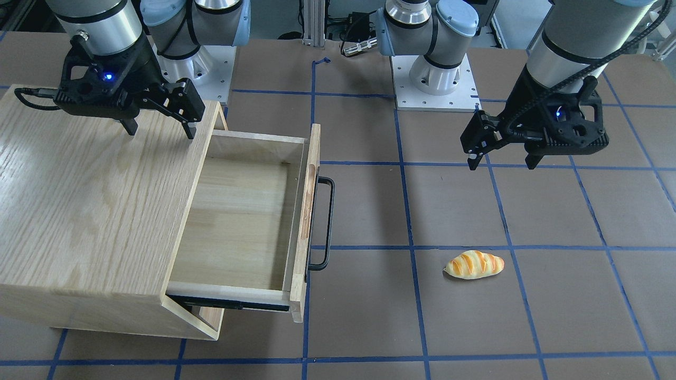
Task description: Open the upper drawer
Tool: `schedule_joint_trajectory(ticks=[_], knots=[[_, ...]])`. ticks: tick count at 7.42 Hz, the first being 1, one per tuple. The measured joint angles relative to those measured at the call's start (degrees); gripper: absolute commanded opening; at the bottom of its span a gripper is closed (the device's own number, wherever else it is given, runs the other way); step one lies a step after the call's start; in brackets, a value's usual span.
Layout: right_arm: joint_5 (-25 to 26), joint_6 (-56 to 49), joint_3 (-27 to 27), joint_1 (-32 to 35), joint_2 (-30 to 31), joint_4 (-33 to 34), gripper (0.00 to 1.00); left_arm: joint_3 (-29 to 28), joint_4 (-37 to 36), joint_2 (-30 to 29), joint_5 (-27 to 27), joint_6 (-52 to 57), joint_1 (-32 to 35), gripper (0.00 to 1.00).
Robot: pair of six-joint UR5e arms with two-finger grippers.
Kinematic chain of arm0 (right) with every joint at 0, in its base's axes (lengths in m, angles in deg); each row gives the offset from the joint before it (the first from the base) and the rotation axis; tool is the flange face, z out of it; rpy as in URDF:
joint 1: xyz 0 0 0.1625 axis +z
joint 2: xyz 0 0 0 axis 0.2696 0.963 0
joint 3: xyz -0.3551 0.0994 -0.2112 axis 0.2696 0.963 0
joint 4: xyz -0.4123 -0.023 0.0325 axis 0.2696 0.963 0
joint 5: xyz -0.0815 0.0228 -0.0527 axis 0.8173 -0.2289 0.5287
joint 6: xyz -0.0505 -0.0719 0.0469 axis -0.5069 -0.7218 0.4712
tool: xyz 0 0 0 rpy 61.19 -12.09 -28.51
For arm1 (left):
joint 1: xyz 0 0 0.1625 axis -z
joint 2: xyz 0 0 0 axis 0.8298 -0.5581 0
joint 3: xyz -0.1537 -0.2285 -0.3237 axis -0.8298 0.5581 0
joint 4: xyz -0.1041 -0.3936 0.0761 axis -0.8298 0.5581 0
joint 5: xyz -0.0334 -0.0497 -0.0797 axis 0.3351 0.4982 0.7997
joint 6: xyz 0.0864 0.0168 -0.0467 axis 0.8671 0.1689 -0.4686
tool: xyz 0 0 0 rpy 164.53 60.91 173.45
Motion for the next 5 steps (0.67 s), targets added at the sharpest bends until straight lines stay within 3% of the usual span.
schedule_joint_trajectory(ticks=[5], knots=[[0.0, 0.0, 0.0, 0.0, 0.0, 0.0, 1.0, 0.0, 3.2, 0.7, 0.4, -0.1, 0.2, 1.0]])
